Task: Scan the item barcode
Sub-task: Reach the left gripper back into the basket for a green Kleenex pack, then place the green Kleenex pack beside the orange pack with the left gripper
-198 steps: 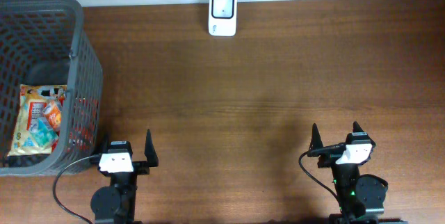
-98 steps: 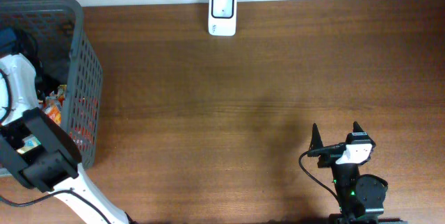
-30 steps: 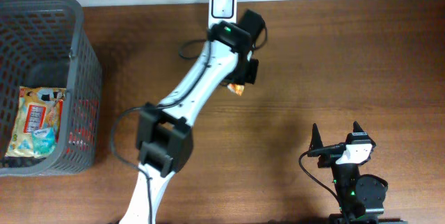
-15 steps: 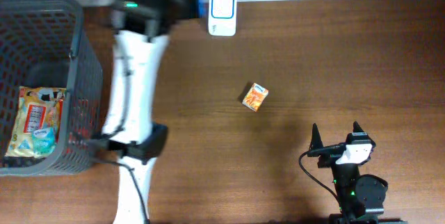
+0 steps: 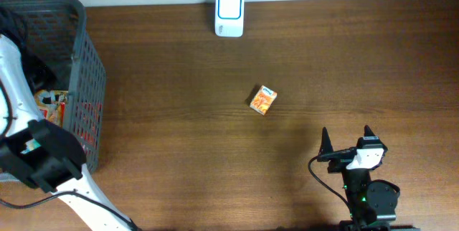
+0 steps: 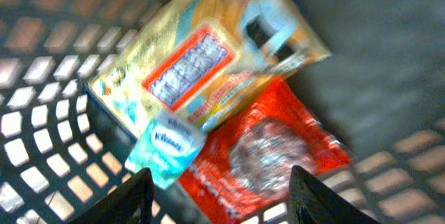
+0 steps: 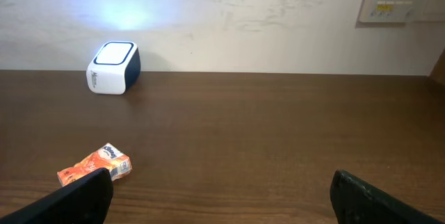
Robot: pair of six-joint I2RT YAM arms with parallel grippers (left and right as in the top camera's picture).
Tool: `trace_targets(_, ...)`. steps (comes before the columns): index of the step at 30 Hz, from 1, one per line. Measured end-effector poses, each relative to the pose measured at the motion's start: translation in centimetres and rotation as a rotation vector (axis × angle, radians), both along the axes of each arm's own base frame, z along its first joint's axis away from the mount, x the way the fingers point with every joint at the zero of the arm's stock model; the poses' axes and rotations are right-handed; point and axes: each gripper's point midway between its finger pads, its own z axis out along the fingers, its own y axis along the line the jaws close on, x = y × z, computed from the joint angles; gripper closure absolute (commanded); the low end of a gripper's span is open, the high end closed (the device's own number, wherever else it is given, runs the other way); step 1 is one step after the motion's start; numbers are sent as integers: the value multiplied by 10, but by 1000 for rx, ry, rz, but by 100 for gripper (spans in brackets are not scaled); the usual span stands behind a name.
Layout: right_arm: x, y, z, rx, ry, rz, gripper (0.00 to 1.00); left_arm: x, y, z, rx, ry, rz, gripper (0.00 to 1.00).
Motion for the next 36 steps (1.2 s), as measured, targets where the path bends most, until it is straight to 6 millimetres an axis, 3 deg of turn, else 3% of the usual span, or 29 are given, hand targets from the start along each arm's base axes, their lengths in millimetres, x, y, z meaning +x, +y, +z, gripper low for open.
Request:
trace_targets(5,0,0,0,0,0,0,1,-59,-15,-62,-58,304,20,37)
trace_targets(9,0,0,0,-1,0,0,1,-87,-18,-72,-61,432,17,38)
trace_targets(13,0,0,0,0,0,0,1,-91,4,-77,-37,389,77,51)
trace_targets(17,0,0,0,0,0,0,1,-90,18,-90,-92,297,138,48)
trace_targets(18,0,0,0,-1,0,0,1,-86,17,-98,-96,279,135,63)
trace_targets(20,0,0,0,-1,0,0,1,-87,16,-111,-98,277,126,81)
trace_targets(21,0,0,0,0,0,0,1,-88,16,-111,-97,283,122,97)
trace_targets(25,0,0,0,0,0,0,1,-90,14,-106,-107,291,113,100)
trace_targets(26,0,0,0,0,0,0,1,-92,10,-96,-140,307,114,100)
trace_targets(28,0,0,0,0,-2,0,1,-60,18,-43,-136,171,116,100)
trace_targets(30,0,0,0,0,-1,0,1,-18,26,28,-80,-105,81,100)
trace_targets(31,0,0,0,-1,0,0,1,11,22,84,-39,-324,10,100)
trace_targets(32,0,0,0,0,0,0,1,25,8,129,-14,-477,-61,100)
trace_targets(34,0,0,0,0,0,0,1,40,-42,197,-14,-699,-225,100)
trace_targets(35,0,0,0,0,0,0,1,43,-76,224,-28,-778,-314,100)
trace_targets(36,0,0,0,0,0,0,1,40,-141,261,-85,-883,-475,100)
